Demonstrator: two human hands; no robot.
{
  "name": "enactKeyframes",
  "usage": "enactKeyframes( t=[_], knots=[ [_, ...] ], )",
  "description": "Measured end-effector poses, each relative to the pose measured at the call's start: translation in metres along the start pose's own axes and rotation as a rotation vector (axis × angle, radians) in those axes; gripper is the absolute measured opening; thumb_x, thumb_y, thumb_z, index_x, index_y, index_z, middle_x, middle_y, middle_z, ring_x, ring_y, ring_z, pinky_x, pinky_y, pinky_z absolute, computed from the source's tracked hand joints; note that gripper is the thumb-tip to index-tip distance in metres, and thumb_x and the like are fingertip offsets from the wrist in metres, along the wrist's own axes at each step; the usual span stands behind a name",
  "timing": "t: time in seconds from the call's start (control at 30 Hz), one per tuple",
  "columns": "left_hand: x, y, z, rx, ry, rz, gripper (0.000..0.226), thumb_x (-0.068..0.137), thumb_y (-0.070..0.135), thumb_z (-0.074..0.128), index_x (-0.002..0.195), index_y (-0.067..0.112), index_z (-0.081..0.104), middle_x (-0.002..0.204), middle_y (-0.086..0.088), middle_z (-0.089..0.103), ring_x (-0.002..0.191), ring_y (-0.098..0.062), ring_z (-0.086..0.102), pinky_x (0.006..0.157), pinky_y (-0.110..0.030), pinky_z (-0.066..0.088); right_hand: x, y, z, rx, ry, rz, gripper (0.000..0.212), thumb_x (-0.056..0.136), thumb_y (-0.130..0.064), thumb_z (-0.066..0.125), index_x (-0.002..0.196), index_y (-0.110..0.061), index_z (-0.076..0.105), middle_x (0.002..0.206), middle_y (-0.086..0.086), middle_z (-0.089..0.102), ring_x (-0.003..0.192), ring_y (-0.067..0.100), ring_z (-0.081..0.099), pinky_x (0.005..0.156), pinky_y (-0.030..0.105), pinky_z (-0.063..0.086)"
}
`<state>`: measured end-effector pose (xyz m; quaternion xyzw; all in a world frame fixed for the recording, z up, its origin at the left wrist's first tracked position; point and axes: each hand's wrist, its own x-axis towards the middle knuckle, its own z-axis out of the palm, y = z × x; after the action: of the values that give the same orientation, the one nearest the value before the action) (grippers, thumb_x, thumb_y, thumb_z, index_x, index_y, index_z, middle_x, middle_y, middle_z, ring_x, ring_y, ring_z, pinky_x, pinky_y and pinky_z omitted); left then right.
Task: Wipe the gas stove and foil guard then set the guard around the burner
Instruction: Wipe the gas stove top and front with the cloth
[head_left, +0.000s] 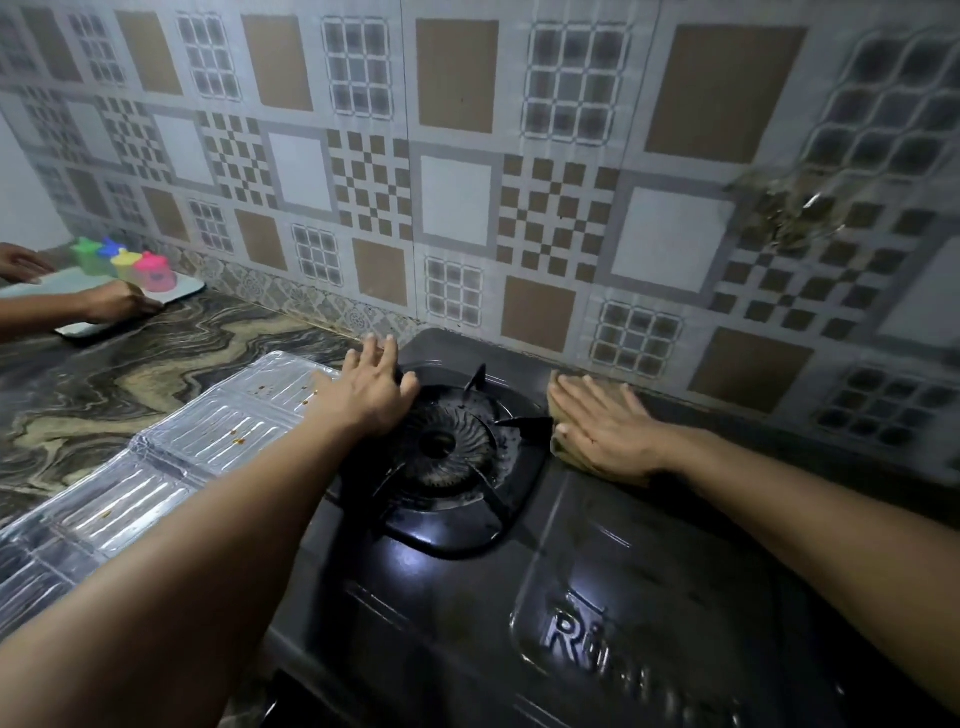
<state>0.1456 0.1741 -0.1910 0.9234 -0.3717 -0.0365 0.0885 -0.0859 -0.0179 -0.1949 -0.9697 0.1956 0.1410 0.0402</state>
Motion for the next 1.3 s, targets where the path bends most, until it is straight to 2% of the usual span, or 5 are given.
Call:
enactKeyframes(
  t=[0.3, 0.4, 0.53, 1.07, 1.3],
  knots=[
    [-0.009, 0.030, -0.010, 0.092, -0.053, -0.003, 0.070, 0.098, 0.041, 0.028, 0.154, 0.006, 0.002, 0.163, -0.009, -0.006, 0.149, -0.033, -0.001, 0.115, -0.065, 0.004, 0.007, -0.001, -0.004, 0.048, 0.092, 0.092, 0.059, 0.102, -0.047, 0.008, 0.153, -0.026, -0.012, 0.161, -0.006, -0.017, 0.148, 0.016, -0.014, 0.119, 0.050, -0.007],
    [-0.033, 0.067, -0.009, 0.067, -0.018, 0.171, 0.076, 0.099, 0.053, 0.024, 0.154, 0.006, 0.001, 0.162, -0.011, -0.011, 0.149, -0.028, -0.010, 0.117, -0.060, -0.002, 0.003, -0.006, -0.001, 0.053, 0.093, 0.108, 0.059, 0.102, -0.046, 0.009, 0.154, -0.024, -0.010, 0.161, -0.006, -0.016, 0.148, 0.016, -0.013, 0.119, 0.051, -0.007],
    [-0.055, 0.092, 0.007, -0.002, -0.073, 0.318, 0.069, 0.101, 0.045, 0.022, 0.154, 0.005, 0.004, 0.163, -0.009, -0.010, 0.150, -0.023, -0.012, 0.117, -0.059, -0.006, -0.021, -0.023, 0.002, 0.068, 0.072, 0.082, 0.059, 0.103, -0.044, 0.011, 0.153, -0.023, -0.011, 0.160, -0.006, -0.018, 0.148, 0.017, -0.017, 0.118, 0.051, -0.009],
    [-0.053, 0.091, 0.017, 0.074, -0.069, 0.212, 0.069, 0.101, 0.046, 0.020, 0.153, 0.005, 0.002, 0.163, -0.009, -0.010, 0.149, -0.030, -0.011, 0.114, -0.064, -0.007, 0.031, -0.004, -0.008, 0.069, 0.120, 0.124, 0.058, 0.102, -0.045, 0.010, 0.155, -0.025, -0.004, 0.162, -0.006, -0.010, 0.149, 0.018, -0.010, 0.119, 0.051, -0.005],
    [-0.052, 0.091, 0.020, 0.072, -0.078, 0.203, 0.069, 0.102, 0.047, 0.020, 0.153, 0.005, 0.000, 0.162, -0.009, -0.011, 0.149, -0.031, -0.012, 0.114, -0.063, -0.007, -0.040, -0.039, 0.024, 0.141, 0.140, 0.372, 0.071, 0.096, -0.057, 0.011, 0.154, -0.020, -0.007, 0.162, 0.000, -0.014, 0.148, 0.029, -0.015, 0.115, 0.059, -0.007]
  ],
)
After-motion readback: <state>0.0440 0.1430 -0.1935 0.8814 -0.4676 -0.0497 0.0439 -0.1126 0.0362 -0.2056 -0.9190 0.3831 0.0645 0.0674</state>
